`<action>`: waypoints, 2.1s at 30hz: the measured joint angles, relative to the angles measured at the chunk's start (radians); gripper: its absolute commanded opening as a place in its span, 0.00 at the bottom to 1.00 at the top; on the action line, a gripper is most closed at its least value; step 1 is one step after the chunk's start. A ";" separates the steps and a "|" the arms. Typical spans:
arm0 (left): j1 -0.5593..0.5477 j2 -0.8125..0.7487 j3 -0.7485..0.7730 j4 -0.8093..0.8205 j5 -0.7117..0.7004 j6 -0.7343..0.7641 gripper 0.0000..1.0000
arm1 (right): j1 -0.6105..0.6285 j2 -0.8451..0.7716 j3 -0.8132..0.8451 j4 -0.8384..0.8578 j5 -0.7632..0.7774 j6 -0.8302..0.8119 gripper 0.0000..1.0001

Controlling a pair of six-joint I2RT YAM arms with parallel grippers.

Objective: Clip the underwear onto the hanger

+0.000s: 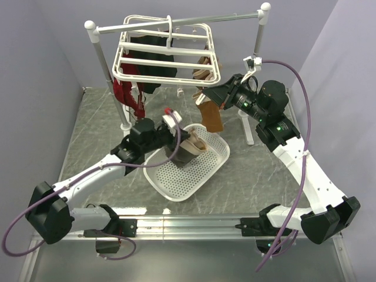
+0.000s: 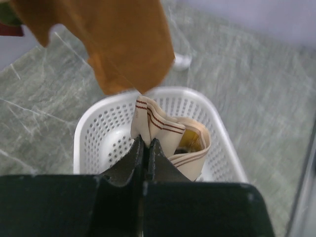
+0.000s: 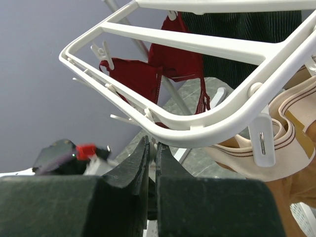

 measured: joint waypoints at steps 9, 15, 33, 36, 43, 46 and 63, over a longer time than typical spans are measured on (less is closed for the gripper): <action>0.082 -0.060 0.000 0.111 -0.017 -0.369 0.00 | -0.001 0.000 -0.002 0.036 -0.019 0.028 0.00; 0.082 -0.101 0.021 0.146 -0.020 -0.453 0.00 | -0.001 0.000 -0.002 0.050 -0.022 0.040 0.00; 0.082 -0.150 0.109 0.196 -0.037 -0.460 0.00 | -0.005 0.001 -0.004 0.082 -0.057 0.088 0.00; 0.082 -0.134 0.123 0.203 -0.035 -0.461 0.00 | -0.005 0.005 -0.004 0.089 -0.068 0.095 0.00; 0.082 -0.108 0.147 0.222 -0.024 -0.475 0.00 | -0.006 0.012 -0.008 0.100 -0.081 0.095 0.00; 0.087 -0.105 0.148 0.224 -0.016 -0.487 0.00 | -0.006 0.013 -0.008 0.101 -0.083 0.094 0.00; 0.124 -0.078 0.152 0.245 0.066 -0.573 0.00 | -0.006 0.012 -0.008 0.112 -0.097 0.081 0.00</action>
